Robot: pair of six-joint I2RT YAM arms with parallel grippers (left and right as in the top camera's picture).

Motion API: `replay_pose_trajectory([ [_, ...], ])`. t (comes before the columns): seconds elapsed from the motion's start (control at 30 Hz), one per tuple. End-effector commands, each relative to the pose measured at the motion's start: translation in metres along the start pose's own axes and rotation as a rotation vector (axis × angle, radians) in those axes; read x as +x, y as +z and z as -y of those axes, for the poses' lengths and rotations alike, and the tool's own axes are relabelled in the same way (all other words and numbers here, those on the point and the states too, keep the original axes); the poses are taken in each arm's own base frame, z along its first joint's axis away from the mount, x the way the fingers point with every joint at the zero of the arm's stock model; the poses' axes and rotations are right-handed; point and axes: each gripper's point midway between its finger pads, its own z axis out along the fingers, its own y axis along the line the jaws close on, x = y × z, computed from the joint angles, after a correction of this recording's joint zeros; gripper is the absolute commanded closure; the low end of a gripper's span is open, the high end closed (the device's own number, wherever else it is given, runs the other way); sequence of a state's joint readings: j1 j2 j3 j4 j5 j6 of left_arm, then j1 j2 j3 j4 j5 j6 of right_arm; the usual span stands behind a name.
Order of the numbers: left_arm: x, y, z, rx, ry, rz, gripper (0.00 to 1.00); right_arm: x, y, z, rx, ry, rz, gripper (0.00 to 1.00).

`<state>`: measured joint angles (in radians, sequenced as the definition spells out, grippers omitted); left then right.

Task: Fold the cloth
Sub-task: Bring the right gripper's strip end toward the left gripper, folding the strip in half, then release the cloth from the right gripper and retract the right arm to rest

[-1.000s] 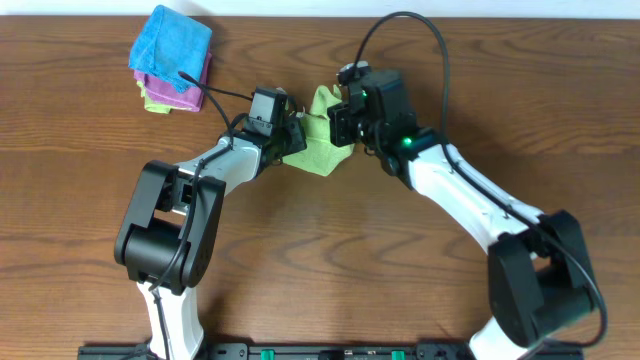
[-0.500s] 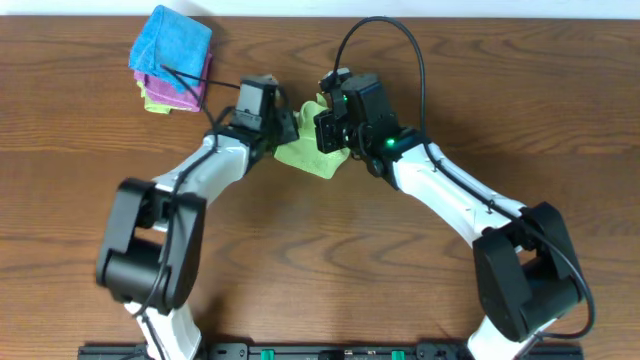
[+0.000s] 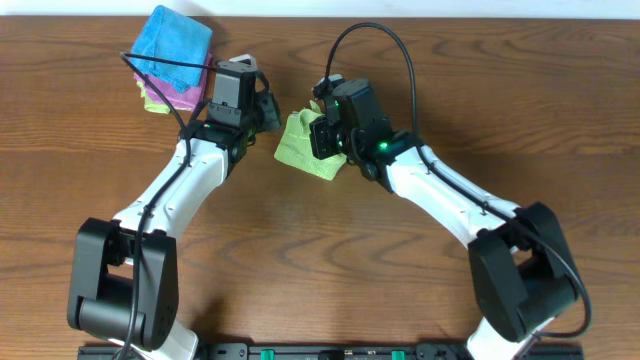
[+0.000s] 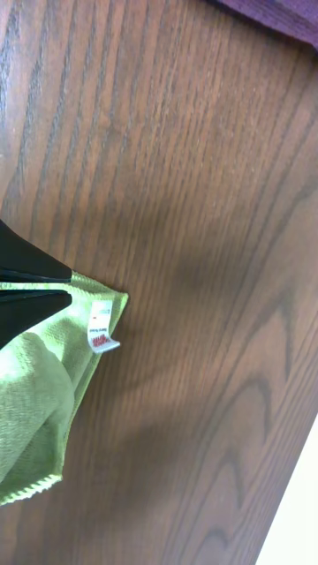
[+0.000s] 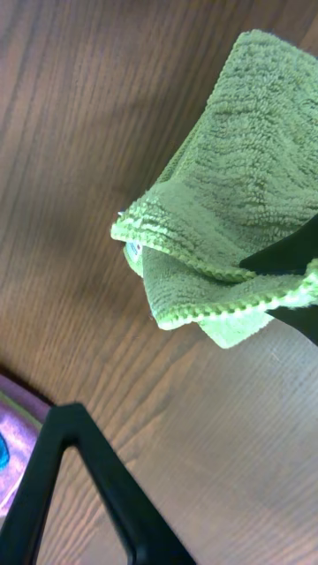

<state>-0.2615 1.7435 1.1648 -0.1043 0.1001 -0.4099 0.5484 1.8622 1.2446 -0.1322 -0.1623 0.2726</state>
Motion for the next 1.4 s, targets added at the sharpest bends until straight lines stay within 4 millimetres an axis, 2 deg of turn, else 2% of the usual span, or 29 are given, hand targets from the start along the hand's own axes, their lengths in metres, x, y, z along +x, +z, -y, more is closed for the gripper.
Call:
replay_pose_trajectory([
  [0.0, -0.016, -0.006, -0.001, -0.018, 0.026, 0.044, 0.94, 0.005, 0.016, 0.001, 0.013, -0.008, -0.013, 0.99],
  [0.3, -0.020, -0.007, -0.009, -0.029, 0.013, 0.049, 0.94, 0.010, 0.042, 0.003, 0.000, 0.028, 0.013, 0.99],
  [0.53, -0.020, -0.007, -0.010, -0.033, 0.011, 0.047, 0.94, 0.014, 0.048, -0.003, -0.011, 0.032, 0.009, 0.98],
  [0.7, -0.020, -0.007, -0.010, -0.033, 0.010, 0.047, 0.94, 0.007, 0.049, -0.015, -0.035, 0.015, 0.042, 0.80],
  [0.77, -0.020, -0.007, -0.011, -0.033, 0.010, 0.047, 0.94, 0.006, 0.049, -0.020, -0.043, 0.009, 0.048, 0.67],
  [0.9, -0.020, -0.007, -0.011, -0.033, 0.010, 0.048, 0.94, 0.008, 0.049, -0.029, -0.071, 0.001, 0.041, 0.56],
  [1.03, -0.020, -0.007, -0.011, -0.033, 0.010, 0.048, 0.94, 0.009, 0.049, -0.034, -0.092, 0.000, 0.037, 0.52],
  [1.23, -0.023, -0.007, -0.016, -0.041, 0.001, 0.052, 0.94, 0.005, 0.047, -0.037, -0.102, 0.007, 0.047, 0.52],
  [1.37, -0.025, -0.009, -0.024, -0.054, -0.011, 0.052, 0.89, 0.000, 0.042, -0.033, -0.095, 0.016, 0.052, 0.50],
])
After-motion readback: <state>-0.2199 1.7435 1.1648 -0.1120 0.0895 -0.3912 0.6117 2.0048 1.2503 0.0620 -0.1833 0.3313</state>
